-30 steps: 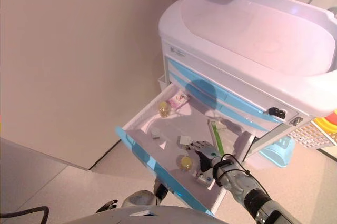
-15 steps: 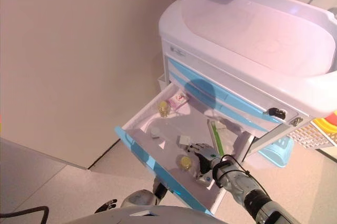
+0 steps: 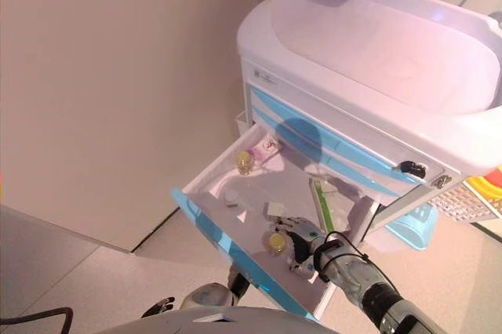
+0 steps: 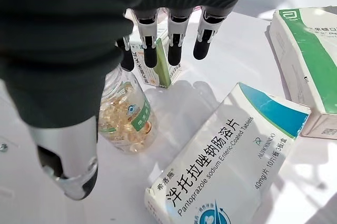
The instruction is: Open the drawer and pick up the medicine
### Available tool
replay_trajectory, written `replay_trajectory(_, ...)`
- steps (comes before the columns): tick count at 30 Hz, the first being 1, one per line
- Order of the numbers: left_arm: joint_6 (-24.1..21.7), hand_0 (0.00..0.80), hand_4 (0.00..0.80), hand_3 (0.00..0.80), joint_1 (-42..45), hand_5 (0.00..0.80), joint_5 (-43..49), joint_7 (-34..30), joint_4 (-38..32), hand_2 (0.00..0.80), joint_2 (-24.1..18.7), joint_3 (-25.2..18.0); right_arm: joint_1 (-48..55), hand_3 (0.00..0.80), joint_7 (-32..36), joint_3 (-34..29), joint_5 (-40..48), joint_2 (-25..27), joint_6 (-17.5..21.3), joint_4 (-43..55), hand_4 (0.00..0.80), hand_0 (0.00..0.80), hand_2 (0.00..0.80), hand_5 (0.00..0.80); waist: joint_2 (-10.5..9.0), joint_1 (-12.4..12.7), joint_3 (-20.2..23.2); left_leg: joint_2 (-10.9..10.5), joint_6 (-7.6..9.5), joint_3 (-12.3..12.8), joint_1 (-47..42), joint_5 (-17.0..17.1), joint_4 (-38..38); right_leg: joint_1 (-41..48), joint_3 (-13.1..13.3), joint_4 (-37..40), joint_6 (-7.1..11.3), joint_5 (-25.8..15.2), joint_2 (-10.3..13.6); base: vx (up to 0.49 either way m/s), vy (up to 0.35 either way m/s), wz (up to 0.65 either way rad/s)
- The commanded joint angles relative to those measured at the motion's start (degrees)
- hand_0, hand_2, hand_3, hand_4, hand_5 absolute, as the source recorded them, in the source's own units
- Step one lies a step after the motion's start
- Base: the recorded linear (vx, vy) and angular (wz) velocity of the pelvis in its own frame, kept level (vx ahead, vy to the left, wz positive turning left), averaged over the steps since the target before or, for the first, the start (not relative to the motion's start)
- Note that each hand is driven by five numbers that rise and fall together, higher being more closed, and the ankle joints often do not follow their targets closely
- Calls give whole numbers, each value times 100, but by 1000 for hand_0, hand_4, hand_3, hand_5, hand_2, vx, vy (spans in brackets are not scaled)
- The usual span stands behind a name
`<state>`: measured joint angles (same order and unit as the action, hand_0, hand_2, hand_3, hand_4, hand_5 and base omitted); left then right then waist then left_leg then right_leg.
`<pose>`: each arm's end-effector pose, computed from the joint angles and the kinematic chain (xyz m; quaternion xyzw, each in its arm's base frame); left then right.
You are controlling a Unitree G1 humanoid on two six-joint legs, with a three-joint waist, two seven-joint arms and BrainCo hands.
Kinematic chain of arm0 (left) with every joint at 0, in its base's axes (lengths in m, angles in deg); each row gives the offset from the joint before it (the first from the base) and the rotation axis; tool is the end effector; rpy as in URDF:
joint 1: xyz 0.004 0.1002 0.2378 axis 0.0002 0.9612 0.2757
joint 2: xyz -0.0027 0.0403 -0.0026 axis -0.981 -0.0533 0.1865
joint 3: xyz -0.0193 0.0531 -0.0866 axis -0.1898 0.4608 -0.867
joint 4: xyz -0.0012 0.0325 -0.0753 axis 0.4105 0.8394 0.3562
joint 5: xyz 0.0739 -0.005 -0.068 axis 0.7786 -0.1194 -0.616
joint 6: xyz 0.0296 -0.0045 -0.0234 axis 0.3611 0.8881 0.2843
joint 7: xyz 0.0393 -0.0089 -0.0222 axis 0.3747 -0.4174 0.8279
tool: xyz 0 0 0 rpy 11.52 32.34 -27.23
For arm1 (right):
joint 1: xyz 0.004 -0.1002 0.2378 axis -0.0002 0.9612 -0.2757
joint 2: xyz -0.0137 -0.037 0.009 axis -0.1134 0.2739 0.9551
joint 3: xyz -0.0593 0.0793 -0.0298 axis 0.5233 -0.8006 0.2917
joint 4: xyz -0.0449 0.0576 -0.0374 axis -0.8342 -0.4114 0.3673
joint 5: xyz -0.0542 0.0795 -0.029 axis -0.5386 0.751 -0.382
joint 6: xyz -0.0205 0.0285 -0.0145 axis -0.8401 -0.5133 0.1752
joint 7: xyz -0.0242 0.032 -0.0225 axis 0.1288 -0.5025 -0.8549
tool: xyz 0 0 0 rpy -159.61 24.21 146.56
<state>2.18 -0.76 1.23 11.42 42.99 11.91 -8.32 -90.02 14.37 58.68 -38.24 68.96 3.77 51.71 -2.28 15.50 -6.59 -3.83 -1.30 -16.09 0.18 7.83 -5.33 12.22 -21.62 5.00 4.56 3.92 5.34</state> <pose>0.0321 0.2242 -0.1150 0.1245 0.5475 -0.0241 0.8271 0.1660 -0.1718 -0.0508 -0.6286 0.0624 0.3834 0.6738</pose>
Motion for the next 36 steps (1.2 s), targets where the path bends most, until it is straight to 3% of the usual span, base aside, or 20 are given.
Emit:
replay_trajectory(1, -114, 0, 0, 0, -348, 0, 81, 37, 309, 0, 185, 69, -215, 0, -150, 330, 79, 58, 49, 436, 0, 0, 0, 0, -77, 121, 97, -150, 211, 373, -469, -812, 61, -647, 517, -443, 139, -327, 260, 0, 0, 0)
replay_trajectory(36, -115, 0, 0, 0, -160, 0, 153, 124, 103, 0, 215, 223, -543, 0, -269, 483, 71, -180, -14, 75, 0, 0, 0, 0, -19, 377, 70, -167, 200, 199, -402, -741, 42, -655, 362, -453, 151, -335, 305, 0, 0, 1)
